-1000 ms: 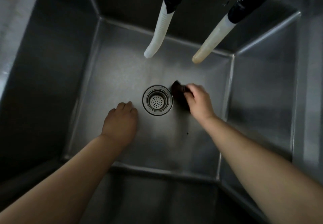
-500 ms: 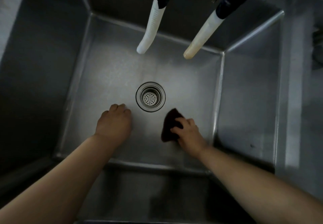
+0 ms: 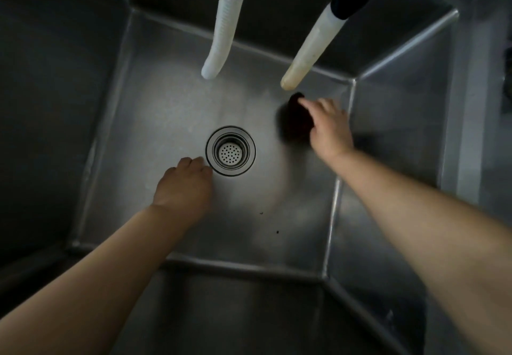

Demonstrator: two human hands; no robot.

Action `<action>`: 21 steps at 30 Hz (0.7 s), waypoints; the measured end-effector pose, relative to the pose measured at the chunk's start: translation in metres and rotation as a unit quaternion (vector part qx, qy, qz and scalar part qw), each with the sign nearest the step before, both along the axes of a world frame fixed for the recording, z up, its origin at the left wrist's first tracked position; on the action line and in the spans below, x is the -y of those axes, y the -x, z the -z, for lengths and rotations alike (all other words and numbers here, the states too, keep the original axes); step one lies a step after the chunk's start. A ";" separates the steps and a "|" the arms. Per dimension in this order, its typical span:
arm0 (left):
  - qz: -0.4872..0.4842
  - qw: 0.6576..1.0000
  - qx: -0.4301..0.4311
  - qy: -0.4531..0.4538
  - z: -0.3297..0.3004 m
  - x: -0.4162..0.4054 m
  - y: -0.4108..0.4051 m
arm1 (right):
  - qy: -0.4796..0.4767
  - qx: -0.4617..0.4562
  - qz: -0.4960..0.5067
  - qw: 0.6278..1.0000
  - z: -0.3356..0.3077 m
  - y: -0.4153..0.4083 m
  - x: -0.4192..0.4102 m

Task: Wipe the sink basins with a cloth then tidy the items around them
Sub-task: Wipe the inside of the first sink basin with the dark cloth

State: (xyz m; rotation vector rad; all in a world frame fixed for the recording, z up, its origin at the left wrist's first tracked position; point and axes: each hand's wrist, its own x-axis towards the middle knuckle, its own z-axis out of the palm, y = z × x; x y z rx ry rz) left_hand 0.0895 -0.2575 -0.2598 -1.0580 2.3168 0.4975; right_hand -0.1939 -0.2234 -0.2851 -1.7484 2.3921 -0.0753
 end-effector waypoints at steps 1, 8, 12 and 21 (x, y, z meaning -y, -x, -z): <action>-0.003 1.000 -0.003 0.000 0.001 0.000 0.003 | -0.011 -0.039 -0.003 0.999 0.000 0.011 0.010; -0.009 1.000 -0.016 0.008 0.000 0.006 0.017 | -0.229 -0.019 0.027 0.973 0.024 0.069 0.038; -0.019 1.000 -0.004 0.001 -0.001 0.008 0.020 | -0.196 -0.001 0.067 0.978 0.031 0.054 0.013; -0.017 1.000 -0.016 -0.013 -0.016 0.001 0.013 | -0.304 -0.167 0.017 0.938 0.016 -0.036 -0.066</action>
